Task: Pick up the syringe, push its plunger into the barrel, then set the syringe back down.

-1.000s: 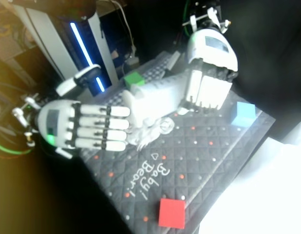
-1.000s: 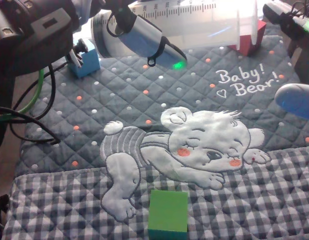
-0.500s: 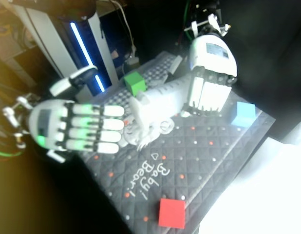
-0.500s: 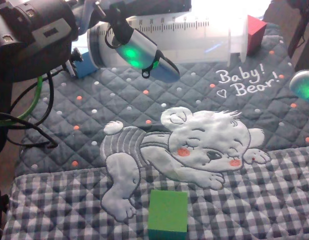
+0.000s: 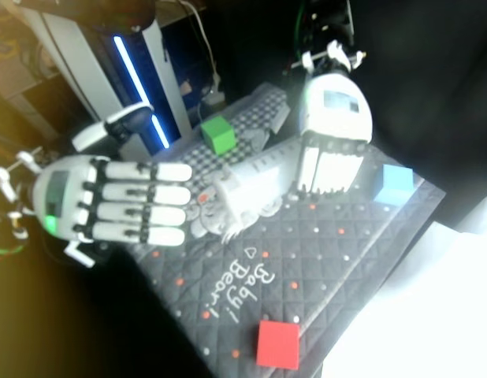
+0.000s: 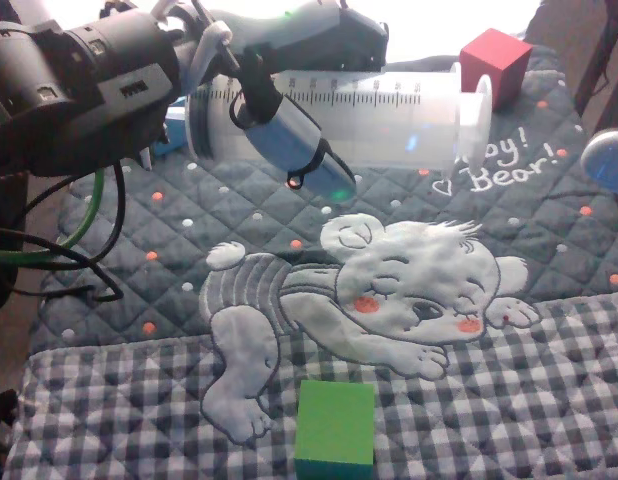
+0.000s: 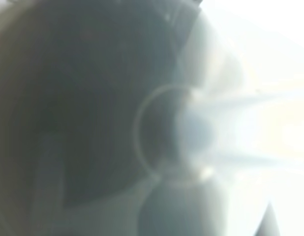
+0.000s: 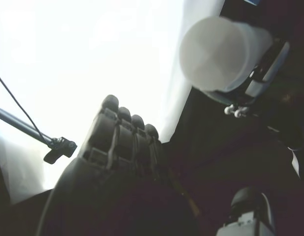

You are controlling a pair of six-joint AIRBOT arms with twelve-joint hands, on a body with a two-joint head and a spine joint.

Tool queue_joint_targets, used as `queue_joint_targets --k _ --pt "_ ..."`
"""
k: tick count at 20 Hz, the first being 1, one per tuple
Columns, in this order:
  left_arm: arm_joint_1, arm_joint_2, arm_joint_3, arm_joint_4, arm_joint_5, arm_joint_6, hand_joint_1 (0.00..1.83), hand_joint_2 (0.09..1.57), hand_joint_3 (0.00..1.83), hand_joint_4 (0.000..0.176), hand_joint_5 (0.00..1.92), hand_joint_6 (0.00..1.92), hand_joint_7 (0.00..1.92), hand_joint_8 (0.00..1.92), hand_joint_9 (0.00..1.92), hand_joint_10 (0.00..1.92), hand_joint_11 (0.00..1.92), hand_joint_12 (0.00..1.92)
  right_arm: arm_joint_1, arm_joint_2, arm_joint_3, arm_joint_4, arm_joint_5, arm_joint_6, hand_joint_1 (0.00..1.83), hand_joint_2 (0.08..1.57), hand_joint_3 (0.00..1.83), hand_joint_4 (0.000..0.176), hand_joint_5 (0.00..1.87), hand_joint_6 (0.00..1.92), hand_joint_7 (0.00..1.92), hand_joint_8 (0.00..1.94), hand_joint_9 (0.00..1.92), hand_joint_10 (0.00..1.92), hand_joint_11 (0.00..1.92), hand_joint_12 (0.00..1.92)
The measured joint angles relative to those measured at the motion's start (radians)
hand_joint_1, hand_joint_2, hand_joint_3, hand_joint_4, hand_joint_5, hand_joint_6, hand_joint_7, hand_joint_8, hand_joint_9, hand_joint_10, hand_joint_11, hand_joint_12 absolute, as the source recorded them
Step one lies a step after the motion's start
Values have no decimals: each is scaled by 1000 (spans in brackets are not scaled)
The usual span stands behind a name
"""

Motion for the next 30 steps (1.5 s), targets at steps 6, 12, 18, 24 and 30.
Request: queue_joint_targets --k 6,12,18,24,30 --pt "4 -17 10 36 40 1 1508 879 455 152 1087 1921 1369 1921 1492 1921 1556 1921 0 0 -2 -2 10 -3 52 825 0 0 4 1 0 0 10 2 57 16" --pt "6 -29 10 57 67 1 1494 847 528 157 1044 1921 1364 1921 1482 1921 1556 1921 0 0 -3 -2 16 -3 42 831 1 0 4 2 0 0 10 3 63 16" --pt "16 -40 10 71 82 0 1478 840 566 166 1061 1921 1318 1921 1442 1921 1525 1921 0 0 -3 1 16 -3 14 823 0 0 12 3 0 0 10 2 69 15" --pt "18 -50 10 87 97 1 1499 831 576 174 1091 1921 1324 1921 1460 1921 1524 1921 0 0 -3 3 16 -3 14 829 2 0 0 0 0 0 0 0 53 7" --pt "23 -52 11 90 106 1 1378 883 507 176 1009 1921 1229 1921 1387 1921 1484 1921 0 0 -3 3 16 -3 39 809 0 0 20 6 0 0 15 4 73 13"
